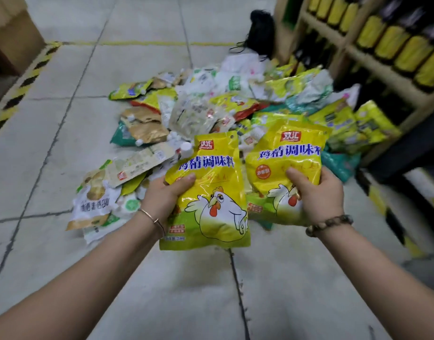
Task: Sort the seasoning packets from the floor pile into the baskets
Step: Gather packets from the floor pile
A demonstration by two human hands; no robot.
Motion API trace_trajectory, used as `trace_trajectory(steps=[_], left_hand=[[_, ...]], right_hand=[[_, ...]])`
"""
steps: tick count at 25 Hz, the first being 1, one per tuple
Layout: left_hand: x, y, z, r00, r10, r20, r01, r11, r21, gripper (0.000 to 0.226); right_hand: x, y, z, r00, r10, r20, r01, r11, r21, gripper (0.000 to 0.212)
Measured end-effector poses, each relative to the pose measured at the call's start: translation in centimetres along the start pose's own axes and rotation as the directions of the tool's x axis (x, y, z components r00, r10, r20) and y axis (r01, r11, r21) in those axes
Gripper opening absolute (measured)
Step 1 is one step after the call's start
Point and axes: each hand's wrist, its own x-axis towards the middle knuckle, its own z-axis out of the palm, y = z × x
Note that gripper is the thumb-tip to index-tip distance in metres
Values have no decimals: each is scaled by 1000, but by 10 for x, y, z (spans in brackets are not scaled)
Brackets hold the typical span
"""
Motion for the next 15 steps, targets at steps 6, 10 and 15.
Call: trace_trajectory(steps=[6, 10, 15], left_hand=[[-45, 92, 96, 943, 52, 329, -74, 996, 56, 31], [-84, 120, 179, 848, 53, 527, -102, 993, 65, 27], [-139, 112, 298, 719, 69, 692, -160, 985, 68, 10]], right_hand=[[-12, -91, -98, 945, 86, -314, -3, 967, 254, 19], [-41, -122, -182, 873, 131, -470, 12, 957, 289, 18], [-65, -134, -299, 797, 127, -591, -50, 988, 145, 20]])
